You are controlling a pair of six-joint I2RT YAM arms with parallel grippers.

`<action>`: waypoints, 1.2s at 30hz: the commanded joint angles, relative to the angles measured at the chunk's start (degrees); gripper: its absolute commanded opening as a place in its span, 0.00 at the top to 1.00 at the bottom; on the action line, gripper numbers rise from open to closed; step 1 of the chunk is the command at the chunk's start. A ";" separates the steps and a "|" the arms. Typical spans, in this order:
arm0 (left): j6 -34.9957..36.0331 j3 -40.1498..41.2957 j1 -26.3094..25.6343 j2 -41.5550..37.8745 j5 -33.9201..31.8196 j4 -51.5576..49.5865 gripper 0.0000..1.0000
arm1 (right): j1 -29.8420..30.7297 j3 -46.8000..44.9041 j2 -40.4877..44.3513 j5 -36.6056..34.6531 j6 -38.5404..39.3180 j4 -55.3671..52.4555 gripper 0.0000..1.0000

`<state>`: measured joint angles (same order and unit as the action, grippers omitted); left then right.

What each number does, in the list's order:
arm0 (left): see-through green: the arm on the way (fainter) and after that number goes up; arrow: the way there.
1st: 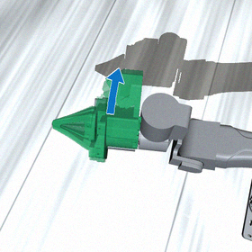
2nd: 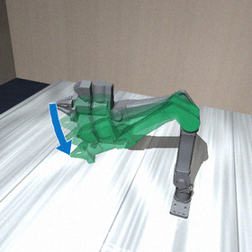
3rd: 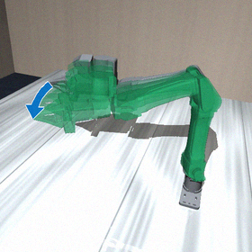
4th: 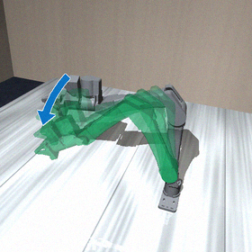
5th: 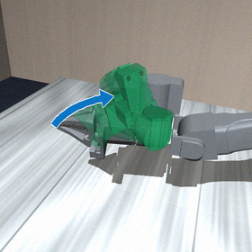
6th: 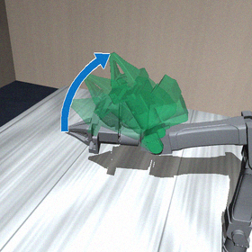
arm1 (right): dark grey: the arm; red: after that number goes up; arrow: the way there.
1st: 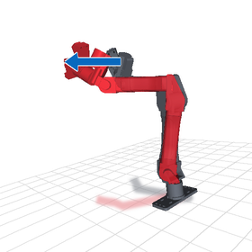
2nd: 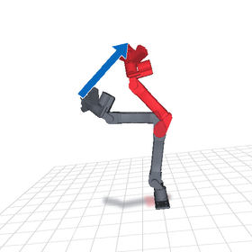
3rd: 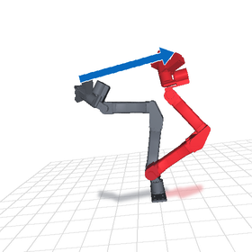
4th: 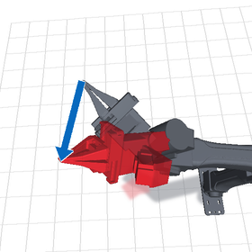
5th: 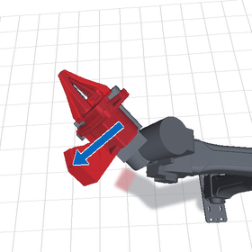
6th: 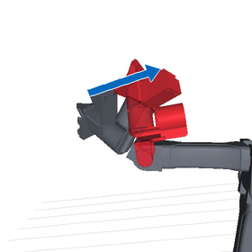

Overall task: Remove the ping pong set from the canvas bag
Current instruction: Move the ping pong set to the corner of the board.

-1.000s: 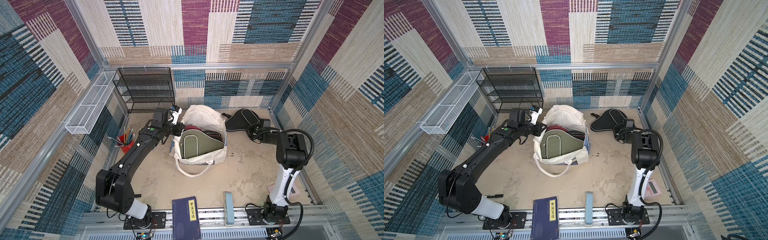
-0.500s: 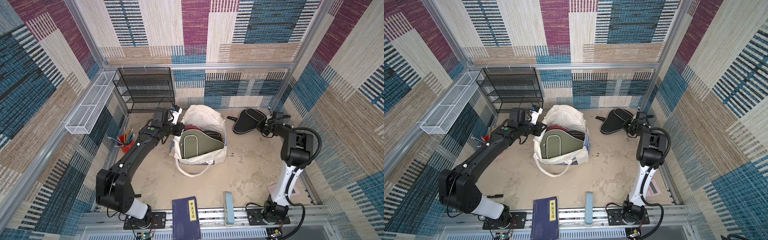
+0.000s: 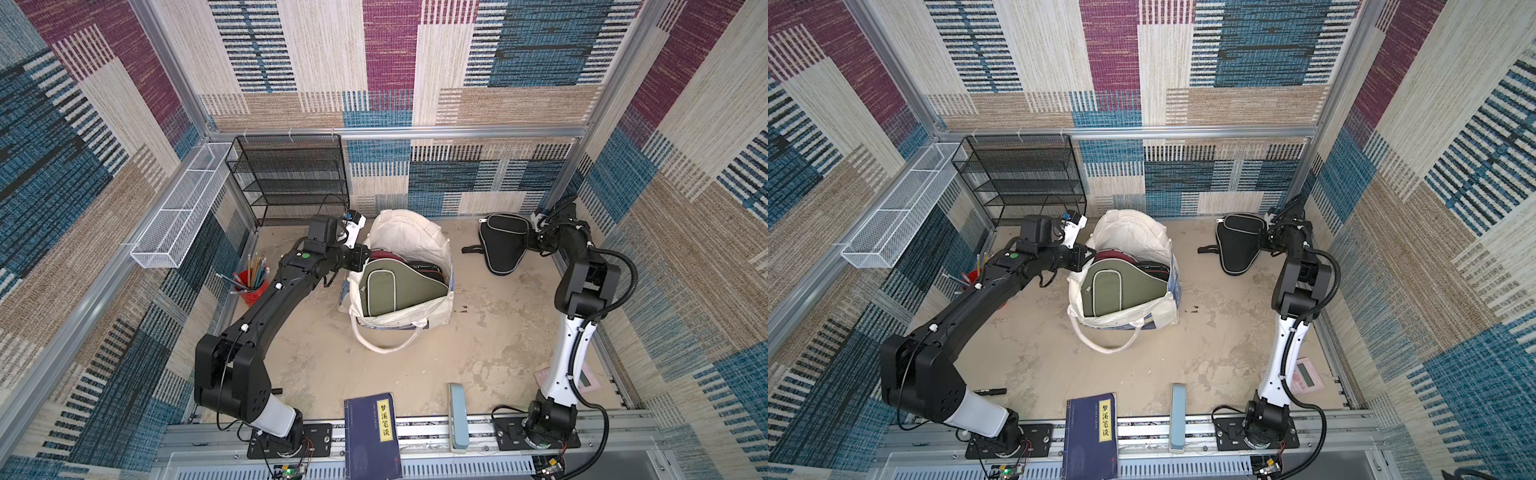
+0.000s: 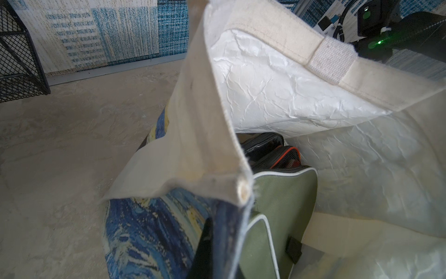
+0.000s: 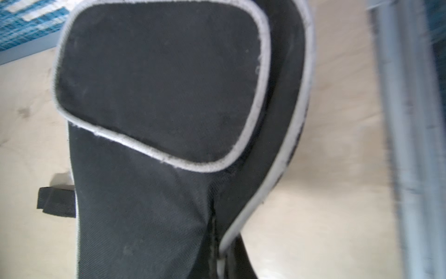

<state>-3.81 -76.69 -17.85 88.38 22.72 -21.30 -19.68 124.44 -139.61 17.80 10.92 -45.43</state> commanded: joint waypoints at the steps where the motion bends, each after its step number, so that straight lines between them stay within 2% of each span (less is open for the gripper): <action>1: 2.07 -0.82 -0.08 0.02 2.11 -0.88 1.00 | -0.75 2.01 -0.05 -6.86 5.52 -1.07 1.00; 10: 2.55 -2.85 -0.08 2.10 3.02 -1.65 1.00 | -1.31 2.51 -1.53 -6.24 7.01 -0.38 1.00; 18: 2.35 -2.92 -0.05 2.30 3.31 -1.46 1.00 | -1.28 2.87 -1.64 -9.44 6.25 0.39 1.00; 20: 2.40 -3.02 -0.04 2.32 3.40 -1.46 1.00 | -1.35 3.66 -1.32 -11.34 4.18 0.49 0.86; 21: 2.39 -2.90 -0.01 2.32 3.38 -1.55 1.00 | -1.50 4.24 -0.98 -10.88 2.74 0.28 0.72; 22: 2.33 -2.94 -0.04 2.30 3.40 -1.58 1.00 | -1.50 4.77 -0.68 -11.13 1.55 -0.05 0.43; 23: 2.47 -2.84 -0.08 2.24 3.35 -1.60 1.00 | -1.50 5.54 -0.41 -11.41 0.69 -0.55 0.30; 25: 2.50 -2.64 -0.07 1.94 3.30 -1.68 1.00 | -1.50 5.86 0.65 -12.45 -0.65 -1.06 0.16; 29: 2.31 -1.68 -0.07 1.12 3.30 -1.05 1.00 | -1.46 3.53 3.94 -11.76 -1.68 -0.89 0.01; 32: 1.96 -1.12 -0.08 0.42 3.30 -0.69 1.00 | -1.46 -1.43 7.89 -11.15 -2.47 0.25 0.01; 36: 1.83 -0.57 -0.06 -0.64 2.86 -0.66 1.00 | -1.41 -18.36 18.44 -8.19 -3.70 7.86 0.01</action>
<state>-3.16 -77.56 -17.85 88.68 23.92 -22.79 -21.12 113.34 -126.58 7.44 9.08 -43.00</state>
